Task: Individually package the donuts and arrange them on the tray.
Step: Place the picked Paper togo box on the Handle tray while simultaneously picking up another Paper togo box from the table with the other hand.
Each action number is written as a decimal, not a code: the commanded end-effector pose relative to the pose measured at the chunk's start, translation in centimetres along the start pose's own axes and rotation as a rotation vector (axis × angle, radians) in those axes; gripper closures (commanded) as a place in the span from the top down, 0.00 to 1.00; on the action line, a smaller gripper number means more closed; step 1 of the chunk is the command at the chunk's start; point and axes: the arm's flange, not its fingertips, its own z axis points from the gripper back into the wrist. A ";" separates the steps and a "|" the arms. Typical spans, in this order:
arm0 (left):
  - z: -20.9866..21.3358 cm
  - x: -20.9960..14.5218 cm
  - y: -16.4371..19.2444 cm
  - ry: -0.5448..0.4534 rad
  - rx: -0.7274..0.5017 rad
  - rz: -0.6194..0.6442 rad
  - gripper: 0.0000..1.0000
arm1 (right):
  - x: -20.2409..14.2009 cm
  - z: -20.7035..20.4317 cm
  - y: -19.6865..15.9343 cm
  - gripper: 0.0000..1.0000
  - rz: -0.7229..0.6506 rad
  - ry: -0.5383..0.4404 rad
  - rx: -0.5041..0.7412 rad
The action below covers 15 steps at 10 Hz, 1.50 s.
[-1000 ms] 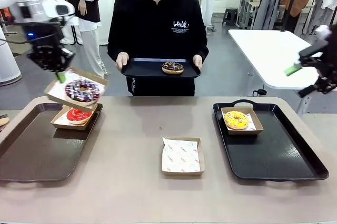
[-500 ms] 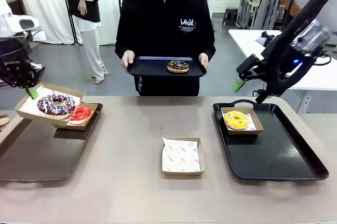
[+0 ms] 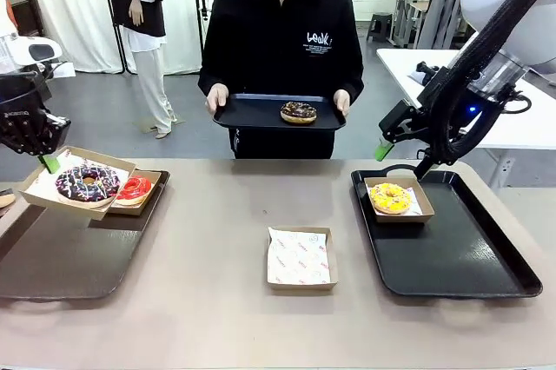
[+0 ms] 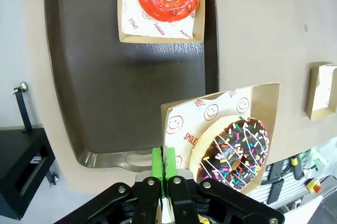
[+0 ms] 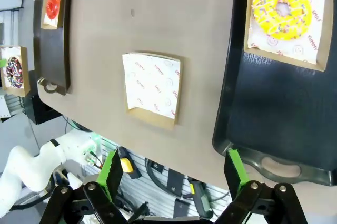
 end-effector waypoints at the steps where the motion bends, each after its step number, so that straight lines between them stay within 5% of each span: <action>1: 0.1 0.0 0.3 -0.001 -0.005 0.016 0.01 | -0.2 0.1 0.2 1.00 0.001 0.000 0.005; 8: 0.0 0.0 0.2 0.000 -0.001 0.004 0.01 | 0.0 0.1 0.1 1.00 0.004 -0.002 0.004; 11: -0.2 -1.5 3.1 -0.076 0.130 -0.011 0.01 | -0.1 -3.3 4.7 1.00 -0.033 0.020 -0.194; 15: -2.4 -2.9 7.9 -0.101 0.145 0.113 0.01 | -0.2 -8.8 7.0 1.00 -0.069 0.053 -0.258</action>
